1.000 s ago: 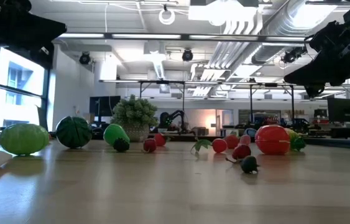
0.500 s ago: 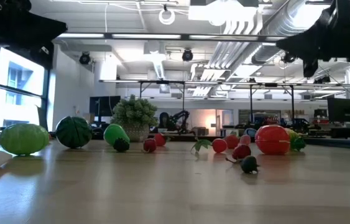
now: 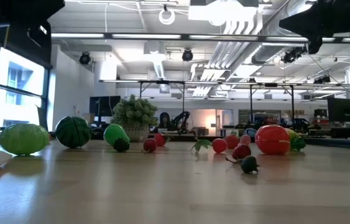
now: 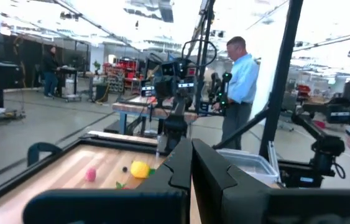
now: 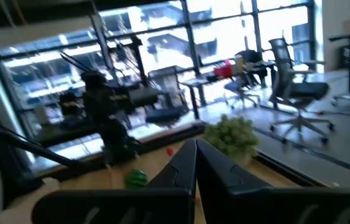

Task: Pick and placing Produce into tupperware
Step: Move the transparent bin to the center of the table

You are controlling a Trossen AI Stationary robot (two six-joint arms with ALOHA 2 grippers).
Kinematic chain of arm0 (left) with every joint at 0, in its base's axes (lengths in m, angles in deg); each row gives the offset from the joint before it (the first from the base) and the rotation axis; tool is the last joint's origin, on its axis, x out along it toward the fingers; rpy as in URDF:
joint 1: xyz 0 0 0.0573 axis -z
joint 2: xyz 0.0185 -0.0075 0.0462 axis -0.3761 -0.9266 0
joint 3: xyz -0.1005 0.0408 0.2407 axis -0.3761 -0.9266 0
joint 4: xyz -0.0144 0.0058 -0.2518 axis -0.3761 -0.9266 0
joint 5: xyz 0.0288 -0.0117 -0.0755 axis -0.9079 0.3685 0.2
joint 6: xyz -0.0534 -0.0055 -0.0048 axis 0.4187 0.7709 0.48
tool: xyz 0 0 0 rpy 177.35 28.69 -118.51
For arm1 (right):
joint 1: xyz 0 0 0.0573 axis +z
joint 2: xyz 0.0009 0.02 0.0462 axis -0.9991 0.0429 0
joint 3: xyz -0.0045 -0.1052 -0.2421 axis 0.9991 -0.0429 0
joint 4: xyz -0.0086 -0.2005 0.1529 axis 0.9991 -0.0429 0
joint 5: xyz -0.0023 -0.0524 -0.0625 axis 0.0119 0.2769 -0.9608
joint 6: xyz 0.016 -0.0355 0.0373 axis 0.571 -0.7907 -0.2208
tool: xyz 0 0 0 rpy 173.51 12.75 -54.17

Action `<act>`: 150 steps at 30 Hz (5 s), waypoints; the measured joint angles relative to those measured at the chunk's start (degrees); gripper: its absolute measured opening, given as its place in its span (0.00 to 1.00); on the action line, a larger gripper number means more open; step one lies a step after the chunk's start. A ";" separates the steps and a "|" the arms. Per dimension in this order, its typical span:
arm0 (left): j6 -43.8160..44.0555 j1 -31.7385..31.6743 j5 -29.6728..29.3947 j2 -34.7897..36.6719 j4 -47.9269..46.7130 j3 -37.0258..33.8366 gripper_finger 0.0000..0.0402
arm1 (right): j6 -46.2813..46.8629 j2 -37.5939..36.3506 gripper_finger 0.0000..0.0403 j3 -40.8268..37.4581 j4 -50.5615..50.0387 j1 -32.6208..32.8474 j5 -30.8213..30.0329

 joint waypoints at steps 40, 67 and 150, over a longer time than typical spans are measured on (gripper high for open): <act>8.93 0.00 -10.88 -20.49 -18.57 12.17 0.00 | 72.40 53.66 0.00 28.49 -43.33 42.65 4.19; 7.55 0.02 -13.08 -20.53 -18.58 12.15 0.00 | 82.54 78.19 0.00 41.39 -51.65 49.35 8.96; 11.90 0.04 -12.95 -20.53 -22.00 12.13 0.00 | 10.74 93.28 0.00 46.71 -31.27 6.19 15.21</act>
